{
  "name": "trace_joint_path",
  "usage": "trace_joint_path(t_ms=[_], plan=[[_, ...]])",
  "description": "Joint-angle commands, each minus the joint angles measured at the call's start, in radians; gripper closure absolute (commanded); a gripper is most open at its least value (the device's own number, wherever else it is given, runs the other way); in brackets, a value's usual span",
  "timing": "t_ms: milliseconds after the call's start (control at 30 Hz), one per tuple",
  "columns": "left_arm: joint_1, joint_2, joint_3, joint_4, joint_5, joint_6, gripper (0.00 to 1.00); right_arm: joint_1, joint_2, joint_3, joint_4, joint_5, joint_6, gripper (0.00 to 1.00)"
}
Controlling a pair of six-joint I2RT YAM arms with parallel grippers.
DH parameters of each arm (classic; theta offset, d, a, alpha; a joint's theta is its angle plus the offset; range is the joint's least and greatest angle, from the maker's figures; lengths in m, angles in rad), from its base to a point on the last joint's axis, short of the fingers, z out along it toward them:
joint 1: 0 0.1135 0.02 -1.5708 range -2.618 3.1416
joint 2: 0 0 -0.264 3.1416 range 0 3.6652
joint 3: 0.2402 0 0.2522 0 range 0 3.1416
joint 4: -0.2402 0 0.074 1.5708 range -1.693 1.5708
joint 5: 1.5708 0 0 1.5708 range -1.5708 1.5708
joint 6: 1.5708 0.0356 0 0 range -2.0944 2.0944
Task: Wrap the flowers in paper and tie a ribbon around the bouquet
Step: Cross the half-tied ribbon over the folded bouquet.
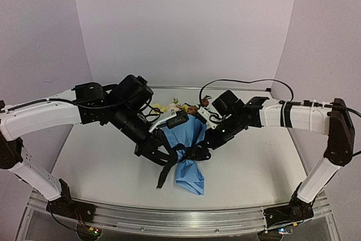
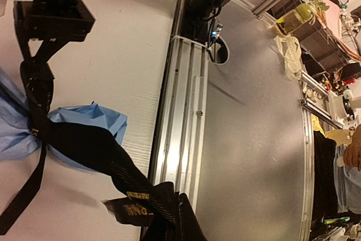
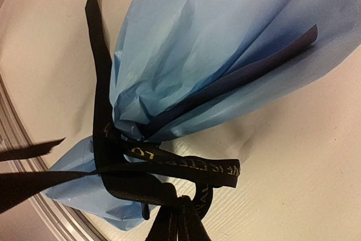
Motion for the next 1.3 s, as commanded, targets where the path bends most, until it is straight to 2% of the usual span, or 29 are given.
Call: trace_joint_path(t_ms=[0, 200, 300, 433, 533, 733, 900, 1000, 1067, 1200, 1267], plan=[[-0.012, 0.000, 0.042, 0.160, 0.101, 0.004, 1.00, -0.007, 0.023, 0.065, -0.027, -0.014, 0.033, 1.00], [-0.024, 0.056, 0.017, 0.449, 0.074, -0.095, 1.00, -0.012, 0.045, 0.094, -0.043, -0.023, 0.043, 1.00], [-0.046, 0.092, -0.033, 0.651, 0.005, -0.178, 1.00, -0.015, 0.053, 0.113, -0.058, -0.034, 0.043, 1.00], [-0.105, 0.135, -0.129, 0.969, -0.160, -0.233, 1.00, -0.019, 0.058, 0.122, -0.071, -0.035, 0.042, 1.00], [-0.138, 0.177, -0.152, 1.076, -0.207, -0.240, 1.00, -0.022, 0.058, 0.124, -0.074, -0.040, 0.045, 1.00], [-0.171, 0.232, -0.221, 1.127, -0.270, -0.232, 0.95, -0.028, 0.051, 0.131, -0.101, -0.057, 0.039, 1.00], [-0.191, 0.279, -0.301, 1.190, -0.291, -0.226, 0.87, -0.028, 0.035, 0.123, -0.126, -0.065, 0.035, 1.00], [-0.228, 0.330, -0.270, 1.137, -0.329, -0.181, 0.90, -0.028, 0.022, 0.120, -0.143, -0.059, 0.032, 1.00], [-0.239, 0.353, -0.251, 1.111, -0.346, -0.176, 0.88, -0.028, 0.015, 0.125, -0.163, -0.060, 0.028, 1.00], [-0.239, 0.350, -0.247, 1.107, -0.415, -0.189, 0.64, -0.028, 0.003, 0.134, -0.194, -0.069, 0.034, 1.00], [-0.239, 0.335, -0.245, 1.085, -0.434, -0.192, 0.57, -0.028, -0.001, 0.139, -0.209, -0.076, 0.040, 1.00]])
